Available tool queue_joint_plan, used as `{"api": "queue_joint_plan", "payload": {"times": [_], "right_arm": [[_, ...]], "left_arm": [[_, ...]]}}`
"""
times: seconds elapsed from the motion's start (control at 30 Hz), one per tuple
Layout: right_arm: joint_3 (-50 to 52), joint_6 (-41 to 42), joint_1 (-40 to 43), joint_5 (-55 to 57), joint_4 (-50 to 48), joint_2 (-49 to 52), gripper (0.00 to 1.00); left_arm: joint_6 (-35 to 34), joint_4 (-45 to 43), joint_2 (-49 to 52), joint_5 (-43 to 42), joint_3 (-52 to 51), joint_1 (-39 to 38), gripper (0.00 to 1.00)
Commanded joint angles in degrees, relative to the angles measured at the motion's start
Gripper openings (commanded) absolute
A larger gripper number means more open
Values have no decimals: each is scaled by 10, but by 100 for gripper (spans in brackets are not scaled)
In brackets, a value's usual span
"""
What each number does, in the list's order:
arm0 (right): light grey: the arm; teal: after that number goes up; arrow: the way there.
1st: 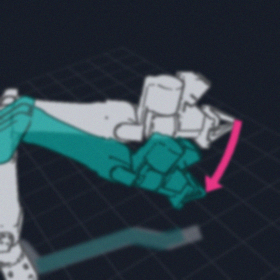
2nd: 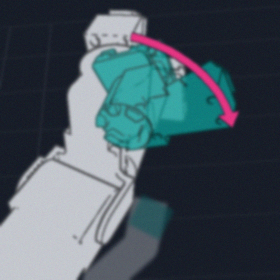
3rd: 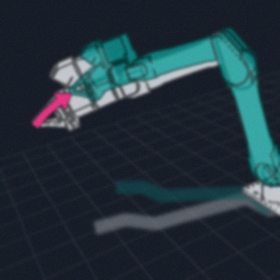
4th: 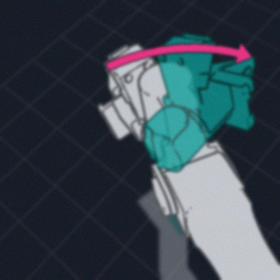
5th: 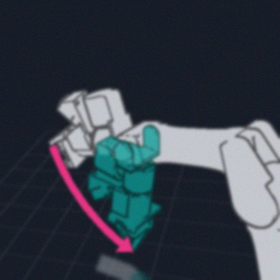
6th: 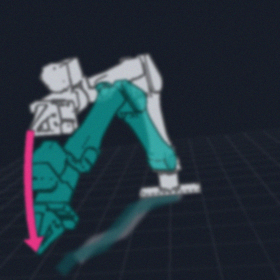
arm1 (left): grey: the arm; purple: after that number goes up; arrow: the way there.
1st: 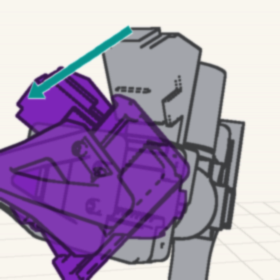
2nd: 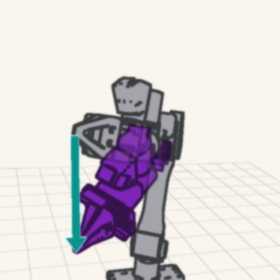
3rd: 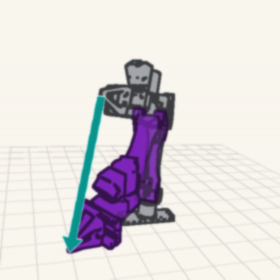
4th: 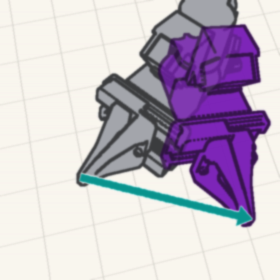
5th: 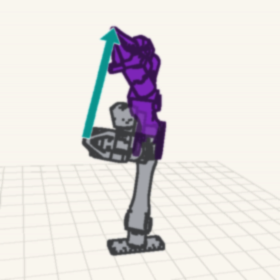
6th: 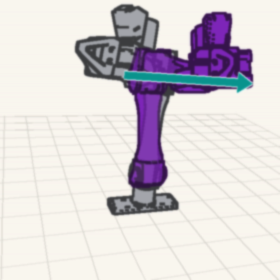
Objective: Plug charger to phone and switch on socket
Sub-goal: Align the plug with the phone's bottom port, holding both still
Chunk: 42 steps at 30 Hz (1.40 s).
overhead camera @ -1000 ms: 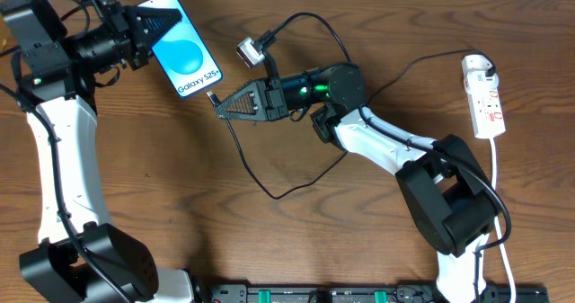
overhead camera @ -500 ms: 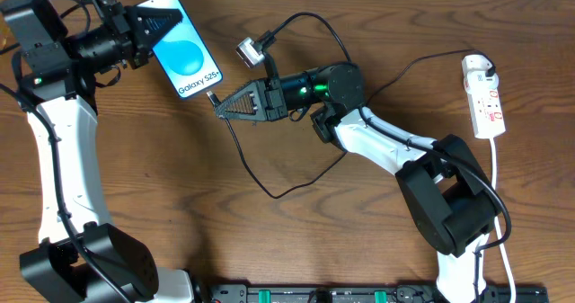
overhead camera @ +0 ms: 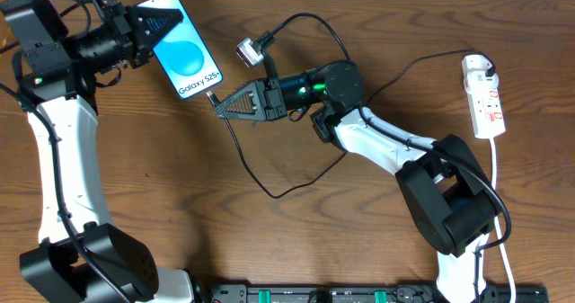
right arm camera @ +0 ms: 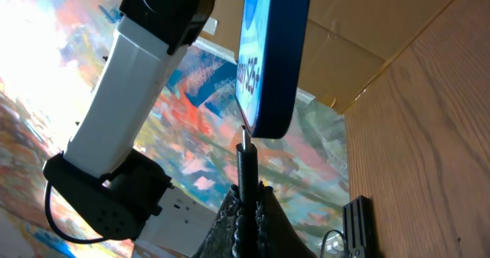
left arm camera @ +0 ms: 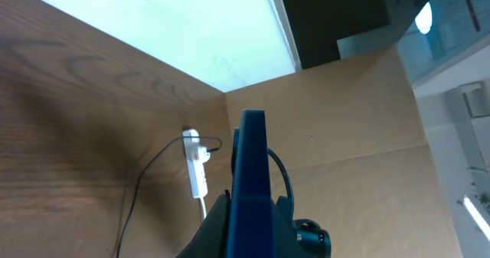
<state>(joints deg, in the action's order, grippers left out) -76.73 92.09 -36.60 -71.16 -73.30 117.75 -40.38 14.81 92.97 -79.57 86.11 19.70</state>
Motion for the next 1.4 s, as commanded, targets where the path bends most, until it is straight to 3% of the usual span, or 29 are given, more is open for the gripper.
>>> {"api": "queue_joint_plan", "payload": {"times": [0.0,1.37], "right_arm": [[-1,-13,-2,6,-1,0,1],[-1,-13,-2,15,5,0,1]], "left_arm": [[10,-2,-9,-18,2,-2,8],[12,12,-9,-3,2,-21,7]]}}
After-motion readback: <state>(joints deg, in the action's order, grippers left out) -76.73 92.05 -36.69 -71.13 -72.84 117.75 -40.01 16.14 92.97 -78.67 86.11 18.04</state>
